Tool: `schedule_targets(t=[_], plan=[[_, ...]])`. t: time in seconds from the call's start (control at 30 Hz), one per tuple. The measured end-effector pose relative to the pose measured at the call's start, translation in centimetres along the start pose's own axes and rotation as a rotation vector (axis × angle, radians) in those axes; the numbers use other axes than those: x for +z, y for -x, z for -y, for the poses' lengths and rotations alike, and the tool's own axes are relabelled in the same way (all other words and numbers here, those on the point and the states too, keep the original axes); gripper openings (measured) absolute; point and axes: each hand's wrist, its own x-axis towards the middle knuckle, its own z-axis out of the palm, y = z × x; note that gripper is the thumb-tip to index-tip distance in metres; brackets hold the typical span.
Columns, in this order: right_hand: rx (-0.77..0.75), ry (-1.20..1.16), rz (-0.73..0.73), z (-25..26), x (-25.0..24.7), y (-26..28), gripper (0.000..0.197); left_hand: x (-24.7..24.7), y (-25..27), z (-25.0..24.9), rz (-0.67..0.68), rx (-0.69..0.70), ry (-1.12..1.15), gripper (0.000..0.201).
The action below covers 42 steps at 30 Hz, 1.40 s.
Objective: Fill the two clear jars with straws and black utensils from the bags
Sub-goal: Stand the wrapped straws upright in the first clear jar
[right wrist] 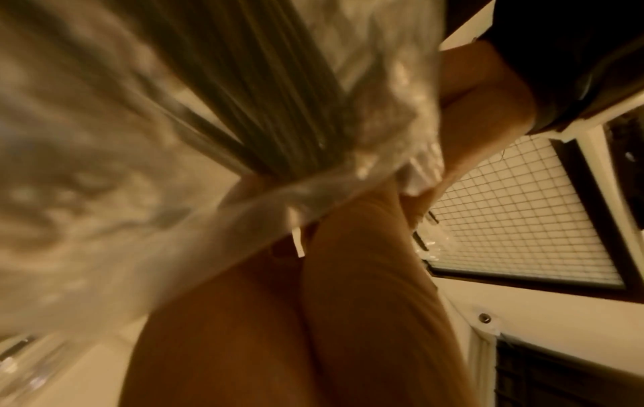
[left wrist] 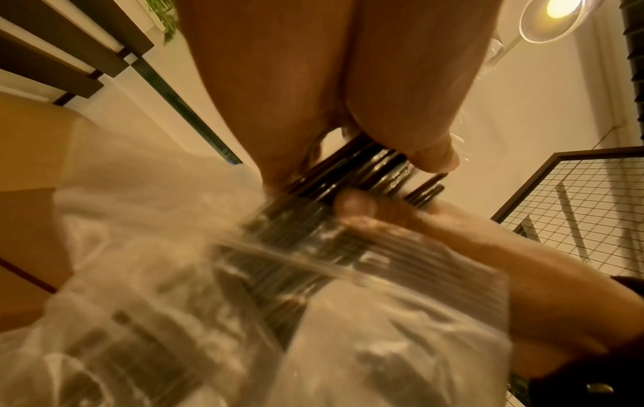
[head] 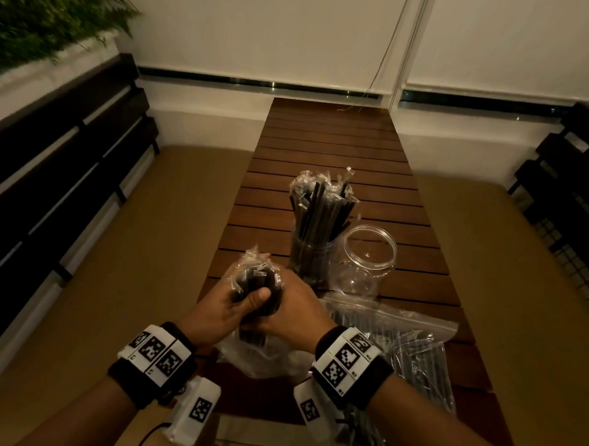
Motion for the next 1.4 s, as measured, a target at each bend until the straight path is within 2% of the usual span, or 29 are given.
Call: schedule_targets(t=[0.03, 0.1, 0.17, 0.27, 0.33, 0.4, 0.5, 0.67, 0.8, 0.9, 0.97, 1.03, 1.1, 1.17, 1.23, 1.4], plan=[[-0.028, 0.017, -0.005, 0.1, -0.1, 0.0, 0.063, 0.1, -0.1, 0.0, 0.004, 0.002, -0.020, 0.060], [-0.073, 0.028, -0.018, 0.6, -0.2, 0.1, 0.040, 0.6, -0.3, 0.0, 0.021, 0.004, 0.010, 0.078], [-0.073, 0.009, -0.057, 0.8, -0.3, 0.2, 0.031, 1.1, -0.5, -0.2, 0.040, -0.002, 0.045, 0.094], [-0.016, -0.059, -0.084, 0.7, -0.6, 0.8, 0.039, 1.5, -0.8, -0.9, 0.076, 0.013, 0.040, 0.085], [0.016, -0.145, -0.093, 0.5, -0.8, 1.2, 0.041, 1.4, -0.9, -1.1, 0.083, -0.002, 0.026, 0.089], [0.053, -0.226, -0.098, 0.1, -0.7, 1.3, 0.038, 1.3, -1.0, -1.0, 0.080, 0.005, -0.003, 0.089], [0.090, -0.274, -0.072, -0.4, -0.6, 1.2, 0.034, 1.3, -0.9, -0.9, 0.084, 0.022, -0.031, 0.076], [0.088, -0.305, -0.027, -0.6, -0.7, 1.2, 0.029, 0.9, -0.8, -1.4, 0.121, 0.070, -0.082, 0.069], [0.117, -0.376, -0.045, -0.8, -0.5, 1.2, 0.044, -0.5, -0.8, -1.4, 0.118, 0.061, -0.039, 0.077], [0.118, -0.442, -0.079, -0.7, -0.6, 1.2, 0.041, -1.9, -0.8, -1.5, 0.076, 0.072, -0.053, 0.080], [0.110, -0.468, -0.106, -0.7, -1.0, 1.1, 0.027, -3.0, -1.0, -1.6, 0.019, 0.075, -0.108, 0.076], [0.097, -0.500, -0.145, -0.3, -1.8, 1.2, 0.012, -4.1, -1.5, -1.4, -0.042, 0.054, -0.158, 0.059], [0.075, -0.538, -0.183, 0.4, -2.8, 1.3, 0.009, -5.0, -2.5, -0.9, -0.090, 0.028, -0.236, 0.034], [0.030, -0.607, -0.208, 1.5, -4.0, 1.3, 0.012, -5.8, -3.9, -0.3, -0.106, 0.007, -0.313, 0.019], [-0.023, -0.656, -0.232, 2.7, -5.4, 1.4, 0.021, -6.4, -5.4, 0.4, -0.102, -0.008, -0.390, 0.013], [-0.143, -0.688, -0.355, 5.4, -9.8, 2.1, 0.018, -5.6, -9.2, 1.4, -0.044, 0.002, -0.526, 0.010]])
